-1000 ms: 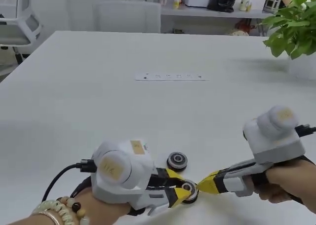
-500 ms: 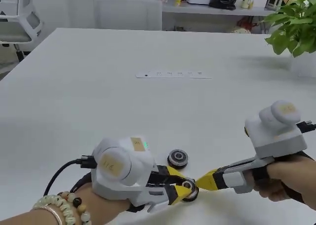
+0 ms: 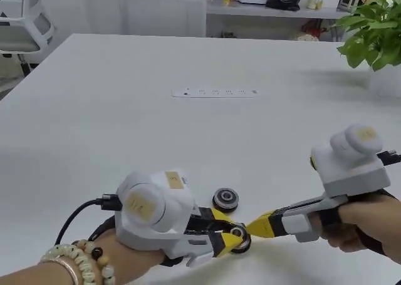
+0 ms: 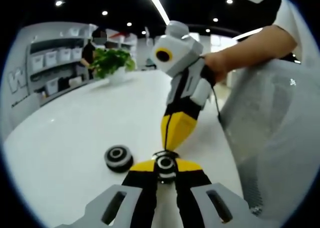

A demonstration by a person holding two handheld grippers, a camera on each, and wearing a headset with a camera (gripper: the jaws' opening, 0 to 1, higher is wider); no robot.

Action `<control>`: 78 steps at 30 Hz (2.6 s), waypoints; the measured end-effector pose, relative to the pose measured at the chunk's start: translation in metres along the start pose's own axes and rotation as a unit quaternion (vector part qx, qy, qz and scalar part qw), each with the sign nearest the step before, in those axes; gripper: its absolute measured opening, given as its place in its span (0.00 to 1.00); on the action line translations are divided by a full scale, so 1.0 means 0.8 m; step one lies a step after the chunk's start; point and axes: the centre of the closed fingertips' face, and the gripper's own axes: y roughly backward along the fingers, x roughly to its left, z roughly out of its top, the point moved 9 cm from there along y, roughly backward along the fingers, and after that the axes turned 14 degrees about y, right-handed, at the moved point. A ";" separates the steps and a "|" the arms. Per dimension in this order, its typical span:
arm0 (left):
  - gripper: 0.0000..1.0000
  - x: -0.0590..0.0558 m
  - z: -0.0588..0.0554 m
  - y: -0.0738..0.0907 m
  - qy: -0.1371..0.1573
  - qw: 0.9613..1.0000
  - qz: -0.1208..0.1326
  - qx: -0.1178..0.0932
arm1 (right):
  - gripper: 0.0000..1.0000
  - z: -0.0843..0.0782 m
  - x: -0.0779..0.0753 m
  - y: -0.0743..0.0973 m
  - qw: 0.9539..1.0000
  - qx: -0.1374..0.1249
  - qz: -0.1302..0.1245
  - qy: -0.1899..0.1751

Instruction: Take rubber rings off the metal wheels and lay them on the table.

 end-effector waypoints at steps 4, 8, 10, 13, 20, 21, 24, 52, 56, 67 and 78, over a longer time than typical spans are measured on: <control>0.13 0.000 0.000 -0.001 0.001 1.000 0.000 0.001 | 0.00 0.002 0.000 -0.001 1.000 -0.004 0.005 0.001; 0.13 0.000 0.000 -0.001 0.001 1.000 0.001 0.000 | 0.00 0.003 0.000 -0.001 1.000 -0.006 0.007 0.004; 0.13 0.000 0.000 -0.001 0.002 1.000 0.001 0.000 | 0.00 0.003 0.000 -0.001 1.000 -0.008 0.010 0.001; 0.13 0.001 0.000 -0.001 0.002 1.000 0.001 0.000 | 0.00 0.004 0.002 -0.001 1.000 -0.012 0.020 0.000; 0.13 0.001 0.000 -0.002 0.006 1.000 0.007 -0.002 | 0.00 0.013 0.007 0.000 1.000 -0.027 0.010 0.010; 0.13 0.001 0.000 -0.002 0.006 1.000 0.007 -0.002 | 0.00 0.012 0.007 0.000 1.000 -0.025 0.007 0.009; 0.13 0.000 0.000 -0.002 0.008 1.000 0.008 -0.003 | 0.00 0.003 0.002 0.000 1.000 -0.008 -0.002 0.009; 0.39 -0.010 0.045 0.028 0.007 0.999 -0.025 -0.025 | 0.00 0.009 -0.001 0.012 1.000 -0.005 -0.019 0.011; 0.48 -0.009 0.059 0.038 0.006 0.999 -0.024 -0.041 | 0.00 0.013 -0.003 0.016 1.000 -0.008 -0.023 0.015; 0.64 -0.015 0.077 0.057 -0.018 0.999 -0.027 -0.025 | 0.00 0.024 -0.001 0.028 0.999 -0.028 -0.033 0.021; 0.71 -0.024 0.105 0.082 -0.025 0.998 -0.041 -0.033 | 0.00 0.042 0.006 0.039 0.997 -0.070 -0.035 0.025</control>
